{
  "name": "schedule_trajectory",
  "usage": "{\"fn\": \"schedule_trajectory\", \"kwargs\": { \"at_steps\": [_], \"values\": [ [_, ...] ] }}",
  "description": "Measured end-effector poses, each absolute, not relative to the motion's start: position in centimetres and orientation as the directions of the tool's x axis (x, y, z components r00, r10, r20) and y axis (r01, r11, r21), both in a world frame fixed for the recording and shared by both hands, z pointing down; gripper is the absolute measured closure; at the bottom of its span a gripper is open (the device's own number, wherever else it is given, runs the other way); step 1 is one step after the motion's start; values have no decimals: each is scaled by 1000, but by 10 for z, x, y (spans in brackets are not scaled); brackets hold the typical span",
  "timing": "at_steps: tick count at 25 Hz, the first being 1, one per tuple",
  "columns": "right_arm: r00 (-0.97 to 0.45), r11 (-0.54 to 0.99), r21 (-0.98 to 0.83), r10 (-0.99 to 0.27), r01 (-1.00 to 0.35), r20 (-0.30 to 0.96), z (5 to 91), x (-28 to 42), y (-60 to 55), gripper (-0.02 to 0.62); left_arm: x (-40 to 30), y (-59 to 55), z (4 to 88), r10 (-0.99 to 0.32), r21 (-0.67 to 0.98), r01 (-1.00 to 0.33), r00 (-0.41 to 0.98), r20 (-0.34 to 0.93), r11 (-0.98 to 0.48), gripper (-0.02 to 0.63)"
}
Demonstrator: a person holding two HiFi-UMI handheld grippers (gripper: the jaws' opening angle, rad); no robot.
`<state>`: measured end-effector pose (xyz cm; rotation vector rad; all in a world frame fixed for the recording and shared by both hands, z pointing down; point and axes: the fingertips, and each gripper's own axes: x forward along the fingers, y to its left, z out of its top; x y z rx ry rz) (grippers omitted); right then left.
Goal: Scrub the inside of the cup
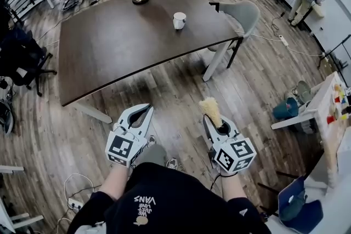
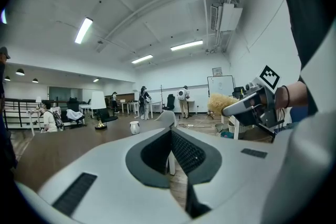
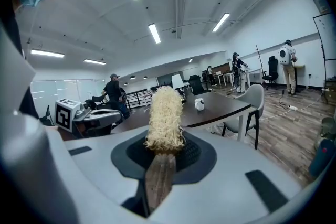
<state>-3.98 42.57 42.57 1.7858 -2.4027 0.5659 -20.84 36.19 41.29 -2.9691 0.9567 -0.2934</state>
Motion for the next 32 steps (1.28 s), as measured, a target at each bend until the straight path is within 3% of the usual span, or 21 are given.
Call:
{"fn": "schedule_trajectory", "kwargs": {
  "at_steps": [32],
  "values": [
    [-200,129,-243,-935,-961,294,424,-39,215,522,-199,142,416,-471,-49,-471,862,189,-881,595]
  ]
}}
